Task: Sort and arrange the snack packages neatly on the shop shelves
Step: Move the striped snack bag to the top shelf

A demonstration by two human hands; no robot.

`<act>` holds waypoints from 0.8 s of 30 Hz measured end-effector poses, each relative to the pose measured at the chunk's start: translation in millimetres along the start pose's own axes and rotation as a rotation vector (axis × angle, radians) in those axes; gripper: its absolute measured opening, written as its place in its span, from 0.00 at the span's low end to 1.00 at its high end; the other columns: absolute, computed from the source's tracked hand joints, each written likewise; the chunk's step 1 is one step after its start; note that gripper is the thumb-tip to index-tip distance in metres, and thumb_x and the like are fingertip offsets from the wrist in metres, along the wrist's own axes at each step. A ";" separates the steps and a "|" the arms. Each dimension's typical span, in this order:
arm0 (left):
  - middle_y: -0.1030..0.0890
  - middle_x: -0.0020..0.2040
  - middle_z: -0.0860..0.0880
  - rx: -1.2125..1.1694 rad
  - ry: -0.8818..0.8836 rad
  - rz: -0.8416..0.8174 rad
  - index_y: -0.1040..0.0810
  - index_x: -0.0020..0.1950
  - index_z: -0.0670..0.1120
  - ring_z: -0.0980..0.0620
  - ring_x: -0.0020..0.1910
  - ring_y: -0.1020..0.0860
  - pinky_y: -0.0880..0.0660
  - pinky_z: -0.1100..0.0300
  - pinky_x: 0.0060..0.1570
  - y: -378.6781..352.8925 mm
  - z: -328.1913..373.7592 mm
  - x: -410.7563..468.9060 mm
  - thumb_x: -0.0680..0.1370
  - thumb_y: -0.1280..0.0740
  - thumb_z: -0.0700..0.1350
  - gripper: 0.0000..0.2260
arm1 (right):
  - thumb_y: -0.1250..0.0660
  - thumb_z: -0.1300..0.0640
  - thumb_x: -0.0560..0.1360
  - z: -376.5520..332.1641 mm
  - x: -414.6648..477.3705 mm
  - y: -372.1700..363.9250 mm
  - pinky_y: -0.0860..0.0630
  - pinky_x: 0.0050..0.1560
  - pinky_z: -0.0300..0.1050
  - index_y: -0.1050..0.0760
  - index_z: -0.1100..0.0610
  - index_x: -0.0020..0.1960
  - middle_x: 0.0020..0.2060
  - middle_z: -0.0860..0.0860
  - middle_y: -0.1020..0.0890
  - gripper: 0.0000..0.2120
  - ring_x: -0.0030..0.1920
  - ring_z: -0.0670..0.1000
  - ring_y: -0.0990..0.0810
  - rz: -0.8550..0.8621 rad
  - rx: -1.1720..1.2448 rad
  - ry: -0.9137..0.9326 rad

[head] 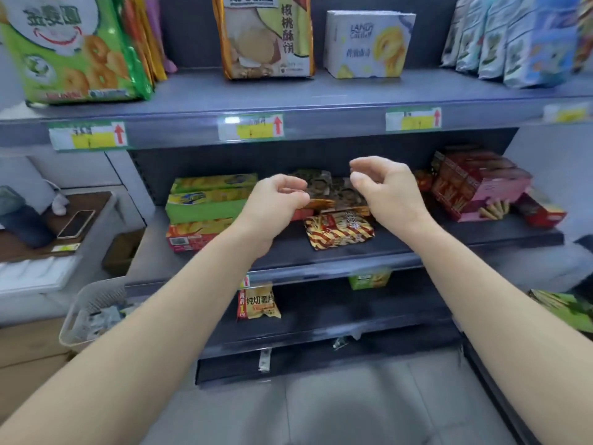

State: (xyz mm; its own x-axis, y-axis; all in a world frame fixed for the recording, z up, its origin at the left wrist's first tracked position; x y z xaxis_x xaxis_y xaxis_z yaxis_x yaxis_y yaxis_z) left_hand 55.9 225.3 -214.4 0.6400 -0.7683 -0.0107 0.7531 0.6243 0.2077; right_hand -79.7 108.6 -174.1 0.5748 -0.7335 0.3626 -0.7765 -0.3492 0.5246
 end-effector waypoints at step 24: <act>0.24 0.61 0.43 0.130 0.394 0.112 0.27 0.65 0.40 0.47 0.57 0.25 0.29 0.60 0.55 -94.4 -150.0 108.4 0.77 0.34 0.39 0.16 | 0.35 0.58 0.77 247.9 -9.1 -70.7 0.30 0.67 0.50 0.30 0.59 0.68 0.66 0.54 0.26 0.20 0.64 0.53 0.27 -0.156 0.482 -0.871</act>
State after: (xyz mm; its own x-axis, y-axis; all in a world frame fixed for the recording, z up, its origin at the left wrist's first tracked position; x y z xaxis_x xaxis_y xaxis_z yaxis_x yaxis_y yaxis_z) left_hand 77.1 104.3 -381.9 0.7449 -0.5688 -0.3486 0.6664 0.6585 0.3497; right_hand -94.0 -4.6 -405.4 0.4398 -0.7631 -0.4736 -0.8410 -0.5350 0.0809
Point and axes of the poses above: each hand's wrist, its own x-axis towards the middle knuckle, its own y-axis out of the back of the hand, z = x × y, the point moved 9 cm from there along x, towards the middle knuckle
